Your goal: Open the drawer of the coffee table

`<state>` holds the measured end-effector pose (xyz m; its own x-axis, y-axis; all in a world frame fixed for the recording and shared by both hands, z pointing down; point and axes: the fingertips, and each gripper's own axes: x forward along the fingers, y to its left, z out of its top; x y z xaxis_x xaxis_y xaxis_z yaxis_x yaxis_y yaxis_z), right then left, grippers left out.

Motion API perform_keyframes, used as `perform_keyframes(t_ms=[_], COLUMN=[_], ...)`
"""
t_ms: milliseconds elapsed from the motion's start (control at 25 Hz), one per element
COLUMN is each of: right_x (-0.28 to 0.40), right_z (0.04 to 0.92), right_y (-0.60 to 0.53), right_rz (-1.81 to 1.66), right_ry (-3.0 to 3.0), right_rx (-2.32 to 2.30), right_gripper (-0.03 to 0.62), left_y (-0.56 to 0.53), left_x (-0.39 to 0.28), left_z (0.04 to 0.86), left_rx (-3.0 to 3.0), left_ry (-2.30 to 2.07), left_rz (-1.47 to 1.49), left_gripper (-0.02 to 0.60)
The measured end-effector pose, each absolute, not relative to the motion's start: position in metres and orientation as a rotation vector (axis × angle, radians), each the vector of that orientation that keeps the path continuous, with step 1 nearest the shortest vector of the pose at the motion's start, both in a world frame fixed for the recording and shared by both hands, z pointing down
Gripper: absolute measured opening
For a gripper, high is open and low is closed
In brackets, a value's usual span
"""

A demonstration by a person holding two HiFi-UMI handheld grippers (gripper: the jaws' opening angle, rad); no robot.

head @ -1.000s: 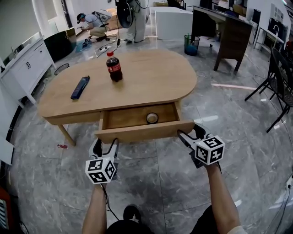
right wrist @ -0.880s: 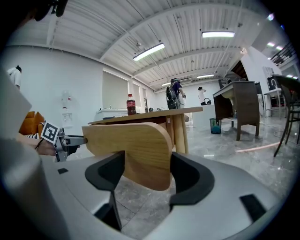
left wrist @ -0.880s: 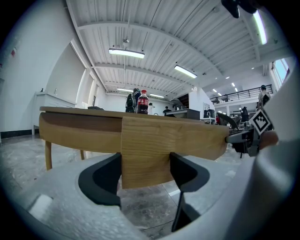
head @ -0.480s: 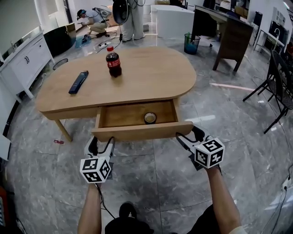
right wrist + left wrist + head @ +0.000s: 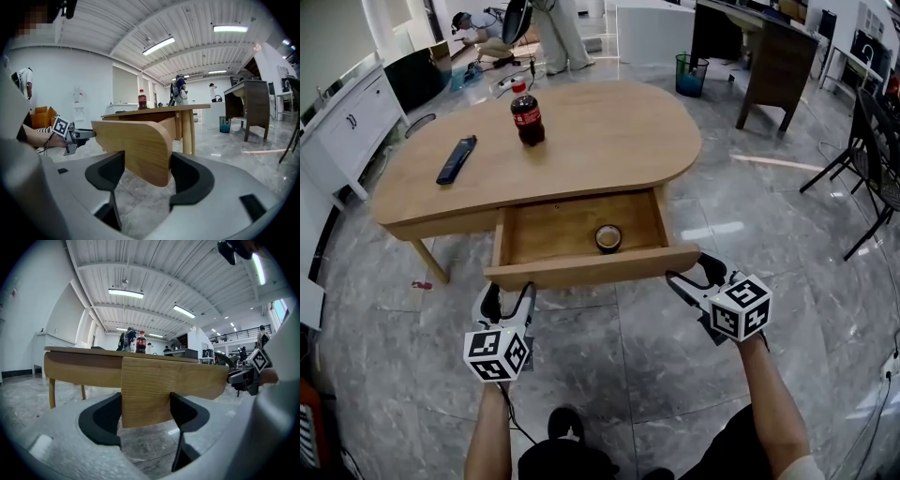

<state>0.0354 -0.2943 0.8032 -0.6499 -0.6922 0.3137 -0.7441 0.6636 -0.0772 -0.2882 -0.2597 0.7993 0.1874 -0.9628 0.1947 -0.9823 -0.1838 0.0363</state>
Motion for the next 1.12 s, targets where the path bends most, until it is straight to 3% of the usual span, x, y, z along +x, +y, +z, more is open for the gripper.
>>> perform_keyframes(t_ms=[1120], right_x=[0.038], right_z=[0.824], right_y=[-0.268], right_rz=[0.291], right_ry=[-2.588], right_rx=[1.059], right_gripper=[0.310], left_y=[-0.235], left_x=[-0.286], left_z=[0.818], left_rx=[2.301], left_ry=[-1.893], left_rz=[0.192], left_gripper=[0.313])
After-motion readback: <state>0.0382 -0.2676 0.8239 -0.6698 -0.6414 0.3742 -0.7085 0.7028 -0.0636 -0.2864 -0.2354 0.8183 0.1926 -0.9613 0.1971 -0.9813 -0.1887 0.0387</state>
